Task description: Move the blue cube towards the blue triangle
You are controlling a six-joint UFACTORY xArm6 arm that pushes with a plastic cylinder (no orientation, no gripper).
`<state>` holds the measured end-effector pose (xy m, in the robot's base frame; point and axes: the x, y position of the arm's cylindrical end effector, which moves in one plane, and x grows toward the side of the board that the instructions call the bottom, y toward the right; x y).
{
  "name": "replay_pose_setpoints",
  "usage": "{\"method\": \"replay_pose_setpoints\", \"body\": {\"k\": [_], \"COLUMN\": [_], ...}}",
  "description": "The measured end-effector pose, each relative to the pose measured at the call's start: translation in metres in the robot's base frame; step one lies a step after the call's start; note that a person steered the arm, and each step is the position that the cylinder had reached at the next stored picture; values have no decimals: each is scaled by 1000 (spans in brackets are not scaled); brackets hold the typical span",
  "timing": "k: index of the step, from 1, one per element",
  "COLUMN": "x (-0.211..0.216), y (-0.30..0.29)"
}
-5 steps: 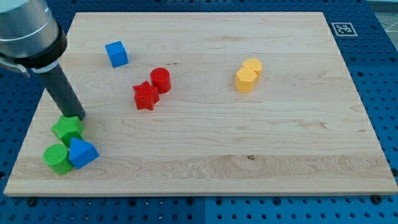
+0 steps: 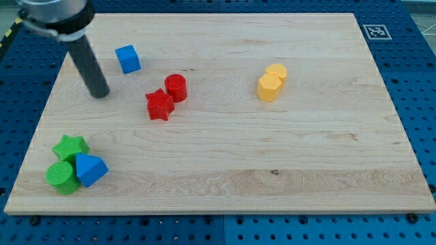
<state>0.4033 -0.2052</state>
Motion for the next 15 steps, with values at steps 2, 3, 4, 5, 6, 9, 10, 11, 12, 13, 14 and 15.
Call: {"method": "replay_pose_setpoints", "body": {"k": [2,3,4,5,6,9,10,11,12,13,14,15], "x": [-84,-119,-142,-132,-130,-101,-76,-49,-30,-10,1,12], "y": [17,32,65,96,85,57,57,58,58,58,58,58]}}
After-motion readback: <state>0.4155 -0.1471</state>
